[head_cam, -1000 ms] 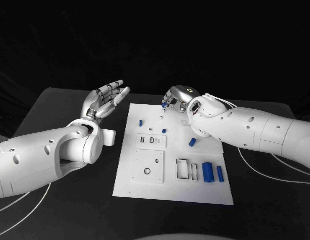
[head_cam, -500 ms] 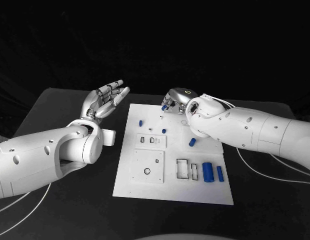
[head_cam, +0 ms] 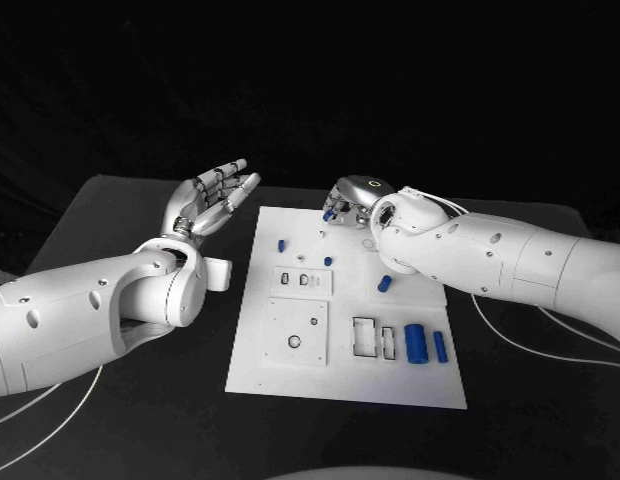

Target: Assemble the parts on the task board

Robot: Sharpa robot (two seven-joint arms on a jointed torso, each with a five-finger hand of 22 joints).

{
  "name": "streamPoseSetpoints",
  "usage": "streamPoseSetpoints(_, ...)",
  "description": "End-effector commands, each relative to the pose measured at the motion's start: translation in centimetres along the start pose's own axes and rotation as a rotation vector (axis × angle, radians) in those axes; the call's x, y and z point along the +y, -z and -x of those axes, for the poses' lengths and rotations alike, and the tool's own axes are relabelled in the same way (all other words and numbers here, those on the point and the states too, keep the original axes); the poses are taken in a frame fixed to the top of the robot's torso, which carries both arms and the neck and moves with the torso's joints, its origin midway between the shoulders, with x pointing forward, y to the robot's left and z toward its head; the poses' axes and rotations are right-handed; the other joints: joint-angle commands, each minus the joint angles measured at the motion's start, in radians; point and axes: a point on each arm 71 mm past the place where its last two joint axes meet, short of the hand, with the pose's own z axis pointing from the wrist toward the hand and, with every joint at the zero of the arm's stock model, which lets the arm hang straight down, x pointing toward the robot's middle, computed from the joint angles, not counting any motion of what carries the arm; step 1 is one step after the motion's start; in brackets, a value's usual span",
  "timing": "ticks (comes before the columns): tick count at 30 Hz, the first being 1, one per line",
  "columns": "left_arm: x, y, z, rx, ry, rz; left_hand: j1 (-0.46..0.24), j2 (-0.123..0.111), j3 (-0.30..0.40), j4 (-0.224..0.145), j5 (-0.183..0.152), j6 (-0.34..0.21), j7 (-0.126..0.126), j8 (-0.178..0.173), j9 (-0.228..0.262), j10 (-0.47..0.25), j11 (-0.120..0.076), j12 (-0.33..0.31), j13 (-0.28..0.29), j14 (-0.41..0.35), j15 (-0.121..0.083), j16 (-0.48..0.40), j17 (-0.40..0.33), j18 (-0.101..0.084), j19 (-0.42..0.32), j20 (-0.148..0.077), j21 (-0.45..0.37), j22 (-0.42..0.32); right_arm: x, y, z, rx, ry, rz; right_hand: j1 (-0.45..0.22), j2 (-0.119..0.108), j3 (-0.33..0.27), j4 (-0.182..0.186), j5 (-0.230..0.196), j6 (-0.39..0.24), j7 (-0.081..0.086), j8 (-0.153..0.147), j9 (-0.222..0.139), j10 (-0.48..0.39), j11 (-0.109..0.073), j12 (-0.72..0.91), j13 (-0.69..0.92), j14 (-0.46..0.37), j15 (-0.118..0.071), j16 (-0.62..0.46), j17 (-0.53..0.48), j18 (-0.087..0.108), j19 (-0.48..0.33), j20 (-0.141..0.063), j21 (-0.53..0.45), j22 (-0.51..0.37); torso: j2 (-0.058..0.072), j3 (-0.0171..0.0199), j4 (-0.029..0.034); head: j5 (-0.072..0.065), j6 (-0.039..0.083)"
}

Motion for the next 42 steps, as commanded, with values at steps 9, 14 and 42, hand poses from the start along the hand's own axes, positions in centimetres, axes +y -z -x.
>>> streamPoseSetpoints(9,-0.2,-0.1,-0.3,0.017,0.006,-0.016,-0.003,0.009,0.007,0.000,-0.002,0.007,0.117,0.006,0.001,0.004,0.004,0.001,-0.001,-0.005,0.003,0.003,0.001,0.018,-0.007,-0.001,0.002,-0.001,0.0,-0.1,-0.3,0.034,0.021,-0.009,-0.007,-0.021,0.004,0.013,0.002,-0.024,-0.003,-0.017,-0.010,-0.040,0.003,-0.009,0.000,0.102,0.004,0.002,0.250,0.010,0.066,-0.001,-0.003,0.221,-0.001,-0.0003,-0.0007,0.000,-0.002)
streamPoseSetpoints(14,-0.2,-0.1,-0.3,0.017,0.006,-0.015,-0.003,0.009,0.007,0.000,-0.002,0.007,0.117,0.006,0.001,0.004,0.004,0.001,-0.001,-0.005,0.003,0.003,0.001,0.018,-0.007,-0.001,0.002,-0.001,0.0,-0.1,-0.3,0.031,0.018,-0.021,-0.037,-0.075,-0.030,0.024,0.003,-0.148,0.002,-0.042,-0.043,-0.135,0.034,-0.009,0.000,0.099,0.035,-0.003,0.237,0.011,0.060,0.015,-0.009,0.216,0.000,-0.0002,-0.0007,-0.001,-0.002)
streamPoseSetpoints(42,0.1,-0.4,-0.4,0.017,0.003,-0.013,-0.002,0.011,0.007,0.000,-0.001,0.006,0.117,0.006,0.001,0.004,0.004,0.001,-0.001,-0.005,0.004,0.004,0.001,0.018,-0.008,-0.001,0.002,-0.002,-5.4,6.8,4.3,-0.075,-0.256,0.009,-0.146,-0.036,-0.064,0.043,0.003,-0.198,0.066,-0.013,-0.060,-0.246,0.066,-0.006,0.003,0.088,0.049,-0.022,0.194,0.022,0.038,0.049,-0.039,0.192,-0.009,0.0047,-0.0091,-0.009,0.001)
